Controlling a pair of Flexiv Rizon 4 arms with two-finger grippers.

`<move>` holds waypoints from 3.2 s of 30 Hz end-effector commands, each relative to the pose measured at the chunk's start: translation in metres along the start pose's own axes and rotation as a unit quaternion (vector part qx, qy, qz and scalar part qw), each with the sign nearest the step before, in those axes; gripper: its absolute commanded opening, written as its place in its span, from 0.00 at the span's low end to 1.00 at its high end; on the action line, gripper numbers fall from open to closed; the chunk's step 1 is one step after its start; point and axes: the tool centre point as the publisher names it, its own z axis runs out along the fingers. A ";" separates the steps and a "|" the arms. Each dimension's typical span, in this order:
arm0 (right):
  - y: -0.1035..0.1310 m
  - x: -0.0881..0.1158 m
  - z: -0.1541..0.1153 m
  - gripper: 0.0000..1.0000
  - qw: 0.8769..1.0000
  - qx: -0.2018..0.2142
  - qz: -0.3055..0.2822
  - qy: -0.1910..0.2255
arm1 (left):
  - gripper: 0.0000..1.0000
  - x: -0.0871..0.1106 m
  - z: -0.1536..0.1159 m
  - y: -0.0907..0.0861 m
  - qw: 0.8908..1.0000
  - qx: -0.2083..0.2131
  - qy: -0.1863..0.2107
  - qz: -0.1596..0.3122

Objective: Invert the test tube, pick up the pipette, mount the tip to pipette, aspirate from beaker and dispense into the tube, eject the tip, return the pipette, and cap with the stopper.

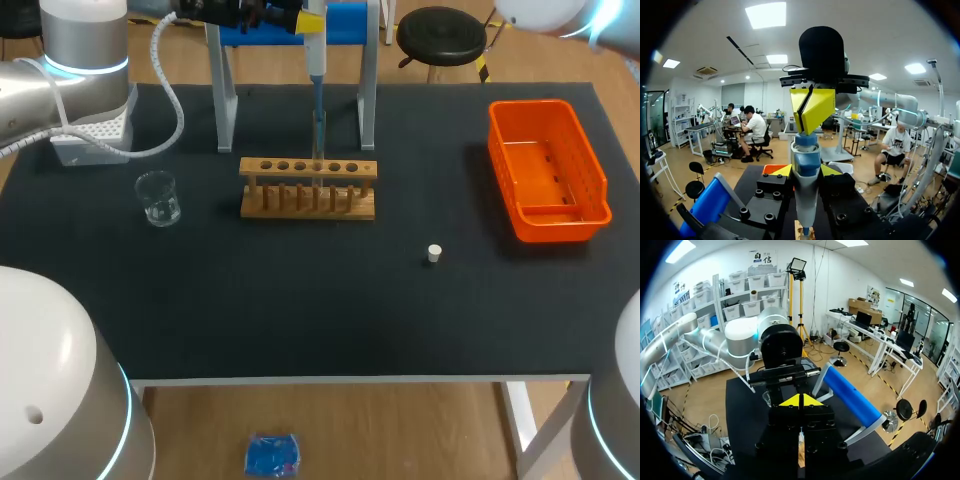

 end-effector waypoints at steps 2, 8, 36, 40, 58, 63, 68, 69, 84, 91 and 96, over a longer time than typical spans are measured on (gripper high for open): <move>-0.005 0.000 0.003 0.00 1.000 0.002 0.001 0.001 | 0.00 -0.002 -0.001 -0.004 1.000 0.001 0.001 0.000; -0.004 0.000 0.002 0.00 1.000 0.002 0.000 0.000 | 0.00 -0.002 -0.001 -0.004 1.000 0.001 0.001 0.000; -0.027 -0.008 -0.110 1.00 0.992 -0.086 -0.085 -0.022 | 0.00 -0.002 -0.001 -0.004 1.000 0.001 0.001 0.000; -0.070 -0.013 -0.116 1.00 0.991 -0.086 -0.099 -0.006 | 0.00 -0.002 -0.001 -0.004 1.000 0.001 0.001 0.000; -0.163 0.006 -0.043 1.00 0.984 -0.124 -0.105 0.071 | 0.00 -0.002 -0.001 -0.004 1.000 0.001 0.001 0.000; -0.178 0.003 -0.019 1.00 0.982 -0.138 -0.095 0.081 | 0.00 -0.002 -0.001 -0.004 1.000 0.001 0.001 0.000; -0.189 0.002 0.002 1.00 0.979 -0.149 -0.091 0.102 | 0.00 -0.002 -0.001 -0.004 1.000 0.001 0.001 0.000; -0.192 0.003 0.006 1.00 0.979 -0.150 -0.089 0.104 | 0.00 -0.002 -0.001 -0.004 1.000 0.001 0.001 0.000; -0.215 0.007 0.036 1.00 0.981 -0.130 -0.078 0.120 | 0.00 -0.002 -0.001 -0.004 1.000 0.001 0.001 0.000; -0.215 0.007 0.036 1.00 0.981 -0.130 -0.078 0.120 | 0.00 -0.002 -0.001 -0.004 1.000 0.001 0.001 0.000; -0.215 0.007 0.036 1.00 0.981 -0.130 -0.078 0.120 | 0.00 -0.002 -0.001 -0.004 1.000 0.001 0.001 0.000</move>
